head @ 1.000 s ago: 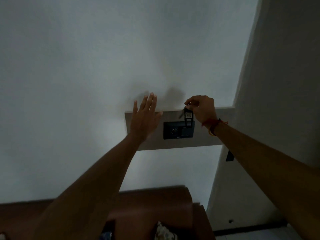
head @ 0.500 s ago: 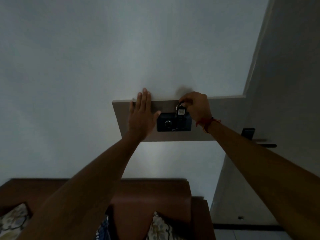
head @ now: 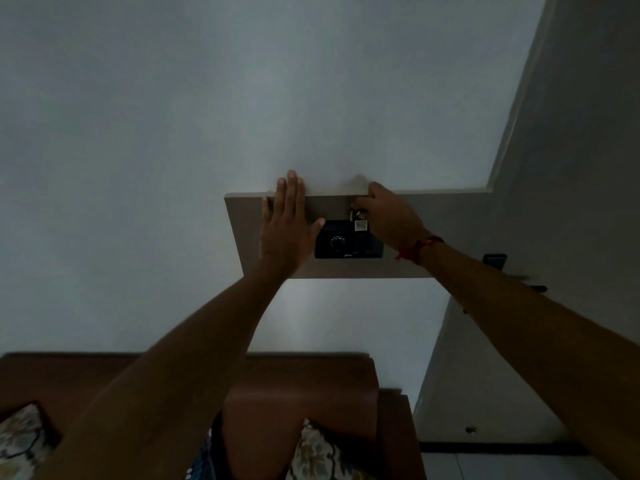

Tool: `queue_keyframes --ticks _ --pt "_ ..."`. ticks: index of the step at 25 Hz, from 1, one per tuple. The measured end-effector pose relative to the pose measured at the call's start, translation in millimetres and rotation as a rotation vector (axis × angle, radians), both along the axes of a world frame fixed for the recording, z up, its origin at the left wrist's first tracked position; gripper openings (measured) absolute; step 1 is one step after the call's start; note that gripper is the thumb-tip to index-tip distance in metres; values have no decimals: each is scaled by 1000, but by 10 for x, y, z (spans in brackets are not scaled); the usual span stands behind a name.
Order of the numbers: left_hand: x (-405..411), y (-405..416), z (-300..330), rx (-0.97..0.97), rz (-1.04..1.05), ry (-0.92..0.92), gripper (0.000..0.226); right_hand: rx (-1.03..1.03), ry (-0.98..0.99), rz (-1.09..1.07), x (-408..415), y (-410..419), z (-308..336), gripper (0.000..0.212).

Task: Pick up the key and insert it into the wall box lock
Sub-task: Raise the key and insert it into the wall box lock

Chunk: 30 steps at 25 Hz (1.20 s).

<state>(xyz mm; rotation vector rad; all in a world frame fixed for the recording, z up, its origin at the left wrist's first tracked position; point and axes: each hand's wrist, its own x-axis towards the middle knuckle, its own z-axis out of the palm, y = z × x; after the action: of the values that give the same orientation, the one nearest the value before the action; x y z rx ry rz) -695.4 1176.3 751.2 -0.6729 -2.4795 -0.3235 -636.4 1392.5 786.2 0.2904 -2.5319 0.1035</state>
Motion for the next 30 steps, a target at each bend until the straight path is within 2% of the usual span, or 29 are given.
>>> queue_keyframes --ticks 3,6,10,13,19,22,24,28,30 --pt "22 1 15 7 -4 -7 91 11 -26 -16 -1 -10 31 15" --pt "46 -16 36 1 -9 -15 90 -139 6 -48 28 -62 -20 18" --pt "70 -34 64 1 -24 -31 90 -231 -33 -86 81 -45 -64 21" --pt "72 -43 64 1 -30 -39 90 -176 -49 -121 128 -73 -51 26" --pt "56 -31 64 -4 -27 -44 91 139 -8 -123 205 -174 169 32" --pt "38 -42 61 -10 -38 -43 91 246 -32 -159 124 -285 227 27" --pt "30 -50 50 -2 -46 -40 90 227 -72 -164 60 -331 236 21" --pt "20 -42 34 9 -47 -24 89 65 -164 -149 -28 -333 317 14" --pt "7 -34 27 13 -45 -18 89 113 -200 -177 -44 -354 331 14"
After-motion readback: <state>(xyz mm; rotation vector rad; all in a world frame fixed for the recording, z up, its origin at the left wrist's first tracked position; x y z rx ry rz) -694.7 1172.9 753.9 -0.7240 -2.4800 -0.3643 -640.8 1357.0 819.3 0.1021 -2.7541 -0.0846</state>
